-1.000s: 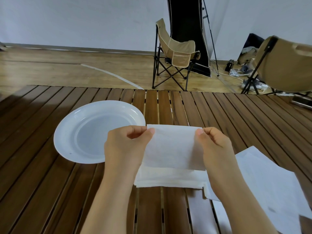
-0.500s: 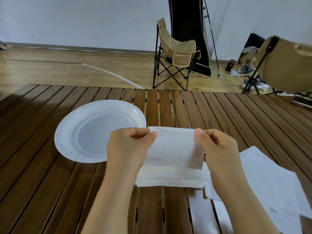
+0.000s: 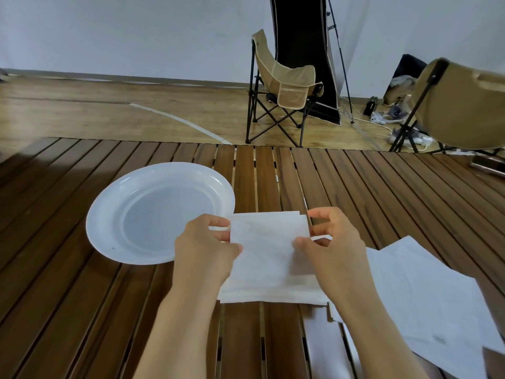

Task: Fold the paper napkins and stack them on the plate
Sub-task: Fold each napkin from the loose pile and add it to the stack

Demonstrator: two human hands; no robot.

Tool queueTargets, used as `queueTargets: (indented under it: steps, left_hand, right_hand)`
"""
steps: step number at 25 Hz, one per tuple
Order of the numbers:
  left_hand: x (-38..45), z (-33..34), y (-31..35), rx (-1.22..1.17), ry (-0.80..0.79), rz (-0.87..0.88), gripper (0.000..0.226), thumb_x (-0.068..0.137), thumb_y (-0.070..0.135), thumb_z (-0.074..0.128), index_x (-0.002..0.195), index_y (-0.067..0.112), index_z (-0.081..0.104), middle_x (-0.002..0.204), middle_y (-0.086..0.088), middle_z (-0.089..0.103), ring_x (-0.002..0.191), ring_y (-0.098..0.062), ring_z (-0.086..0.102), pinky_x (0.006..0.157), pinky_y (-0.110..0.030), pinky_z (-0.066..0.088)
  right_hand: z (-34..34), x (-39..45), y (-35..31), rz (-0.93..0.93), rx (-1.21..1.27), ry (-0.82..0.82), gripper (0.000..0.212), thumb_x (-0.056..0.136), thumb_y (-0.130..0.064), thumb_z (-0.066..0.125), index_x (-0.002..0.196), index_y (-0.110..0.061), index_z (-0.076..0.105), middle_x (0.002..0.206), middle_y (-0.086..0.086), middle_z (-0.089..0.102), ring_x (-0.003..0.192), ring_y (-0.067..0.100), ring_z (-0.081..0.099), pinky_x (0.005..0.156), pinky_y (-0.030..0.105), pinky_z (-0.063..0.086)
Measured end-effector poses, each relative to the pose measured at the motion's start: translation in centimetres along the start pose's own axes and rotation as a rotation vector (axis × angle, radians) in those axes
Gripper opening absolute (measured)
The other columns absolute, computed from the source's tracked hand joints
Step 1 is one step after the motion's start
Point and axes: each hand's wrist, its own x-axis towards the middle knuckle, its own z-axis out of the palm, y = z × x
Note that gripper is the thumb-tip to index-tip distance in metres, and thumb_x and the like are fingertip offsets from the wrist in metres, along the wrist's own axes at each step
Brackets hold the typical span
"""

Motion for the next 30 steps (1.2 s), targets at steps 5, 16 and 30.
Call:
queueTargets:
  steps: [5,16,30]
  left_hand:
    - [0.4,0.0,-0.5,0.052,0.024,0.021,0.039,0.079,0.015,0.075,0.111,0.022,0.054,0.097,0.003,0.067,0.079,-0.013,0.062,0.061,-0.019,0.048]
    - [-0.4,0.4,-0.2,0.226,0.116,0.097,0.029,0.088,0.031,0.063,0.115,0.02,0.06,0.108,0.002,0.064,0.084,-0.009,0.051,0.08,-0.025,0.045]
    - [-1.8,0.3,0.8,0.161,0.205,0.206,0.032,0.092,0.024,0.057,0.124,0.025,0.051,0.124,0.004,0.053,0.097,-0.005,0.042,0.084,-0.017,0.032]
  right_hand:
    - [0.9,-0.2,0.6,-0.128,-0.105,0.084,0.024,0.088,-0.012,0.066,0.097,-0.028,0.05,0.093,-0.01,0.058,0.079,0.007,0.058,0.058,0.007,0.037]
    - [0.9,0.1,1.5,-0.167,-0.185,0.06,0.006,0.087,-0.023,0.067,0.089,-0.025,0.071,0.095,-0.008,0.062,0.08,0.005,0.057,0.059,0.004,0.037]
    - [-2.1,1.0,4.1,0.197,-0.571,0.058,0.022,0.09,-0.008,0.055,0.111,-0.012,0.057,0.112,0.009,0.056,0.091,0.024,0.051,0.082,0.038,0.047]
